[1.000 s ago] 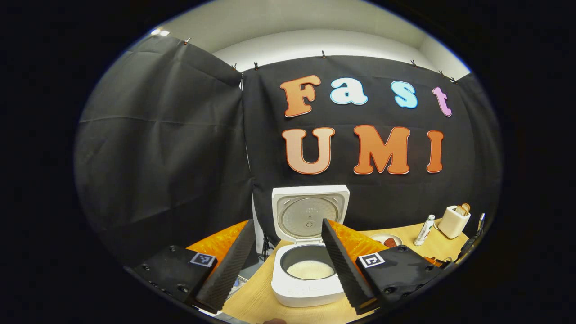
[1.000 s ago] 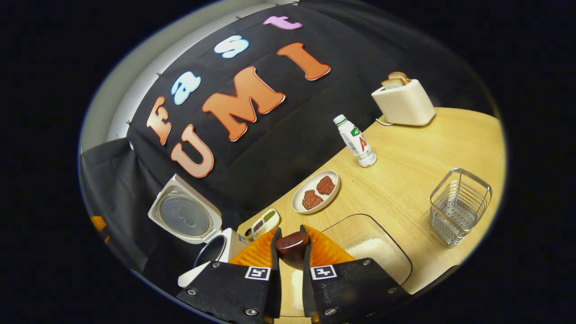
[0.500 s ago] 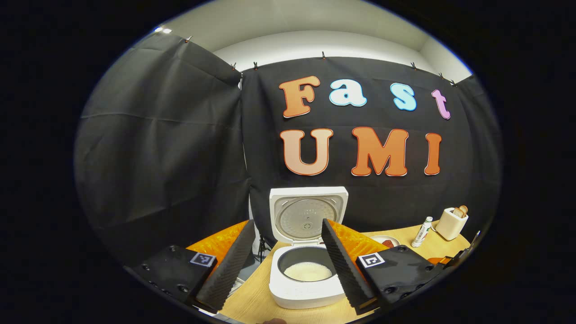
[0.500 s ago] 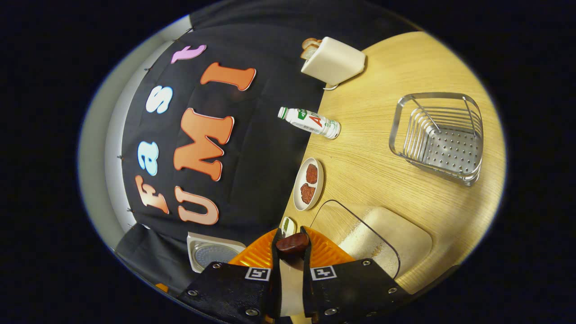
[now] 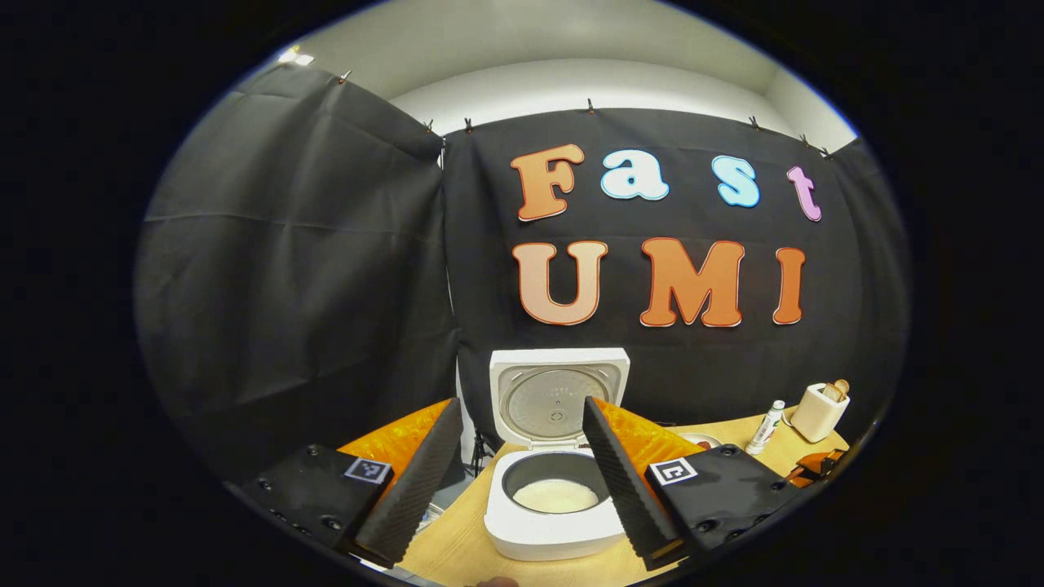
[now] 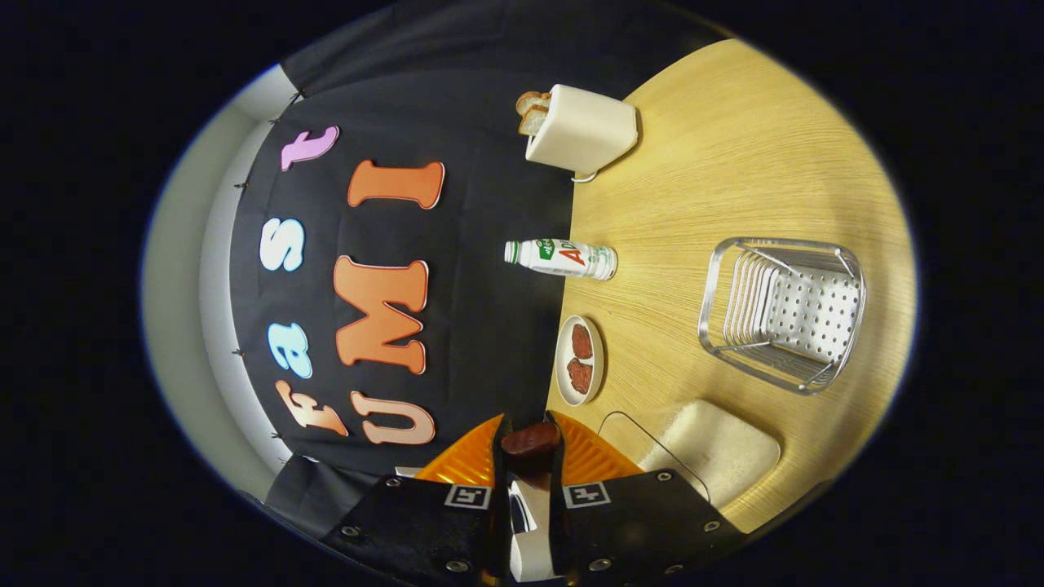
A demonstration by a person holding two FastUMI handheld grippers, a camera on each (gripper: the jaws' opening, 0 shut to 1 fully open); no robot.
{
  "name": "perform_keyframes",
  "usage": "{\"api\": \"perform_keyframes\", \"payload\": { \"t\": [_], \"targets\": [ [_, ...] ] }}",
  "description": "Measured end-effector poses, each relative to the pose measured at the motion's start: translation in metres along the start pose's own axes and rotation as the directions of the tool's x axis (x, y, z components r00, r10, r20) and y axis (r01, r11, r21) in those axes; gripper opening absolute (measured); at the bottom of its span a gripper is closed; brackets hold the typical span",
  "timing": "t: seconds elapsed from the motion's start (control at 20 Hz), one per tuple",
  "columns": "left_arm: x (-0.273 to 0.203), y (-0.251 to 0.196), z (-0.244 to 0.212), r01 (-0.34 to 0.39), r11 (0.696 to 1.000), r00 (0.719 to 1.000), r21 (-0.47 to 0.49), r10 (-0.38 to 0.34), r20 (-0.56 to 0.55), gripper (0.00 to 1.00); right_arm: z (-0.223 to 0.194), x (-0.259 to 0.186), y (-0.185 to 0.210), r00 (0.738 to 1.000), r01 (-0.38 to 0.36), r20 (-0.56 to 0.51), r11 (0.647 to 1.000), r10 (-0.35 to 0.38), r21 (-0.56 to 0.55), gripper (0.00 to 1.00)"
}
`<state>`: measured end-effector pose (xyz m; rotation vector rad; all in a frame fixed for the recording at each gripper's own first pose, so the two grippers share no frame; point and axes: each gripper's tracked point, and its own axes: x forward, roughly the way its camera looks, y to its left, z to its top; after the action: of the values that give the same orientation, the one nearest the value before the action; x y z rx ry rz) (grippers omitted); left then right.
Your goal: Close the left gripper, press the button to open the rice cooker; take a wooden spoon from the chopstick holder with the right hand, scoop a spoonful of rice and pour it into the rice cooker, then put the wooden spoon back into the chopstick holder.
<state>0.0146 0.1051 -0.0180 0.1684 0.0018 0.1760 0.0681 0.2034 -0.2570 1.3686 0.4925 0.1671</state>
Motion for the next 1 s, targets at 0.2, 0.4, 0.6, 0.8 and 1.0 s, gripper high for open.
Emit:
{"api": "perform_keyframes", "payload": {
  "t": [0.2,0.4,0.6,0.8,1.0],
  "targets": [
    [0.007,-0.007,0.007,0.001,1.0,1.0,-0.021,0.0,0.016,1.0,0.016,-0.001,0.01,1.0,0.004,0.0,1.0,-0.004,0.002,0.18],
    [0.021,-0.004,0.008,0.02,0.999,1.0,-0.03,-0.019,0.017,1.0,0.016,0.003,0.03,1.0,-0.019,0.018,0.999,0.018,0.04,0.18],
    [0.033,0.011,0.009,0.037,0.999,0.999,-0.024,-0.037,0.02,1.0,0.003,0.004,0.053,0.999,-0.043,0.036,0.997,0.041,0.07,0.18],
    [0.042,0.033,0.003,0.051,0.998,0.999,-0.031,-0.051,0.002,1.0,-0.026,0.009,0.078,0.997,-0.065,0.036,0.995,0.062,0.08,0.18],
    [0.046,0.063,-0.003,0.046,0.998,0.999,-0.044,-0.047,-0.012,0.99,-0.065,0.018,0.107,0.996,-0.094,0.002,0.992,0.094,0.078,0.14]
  ]
}}
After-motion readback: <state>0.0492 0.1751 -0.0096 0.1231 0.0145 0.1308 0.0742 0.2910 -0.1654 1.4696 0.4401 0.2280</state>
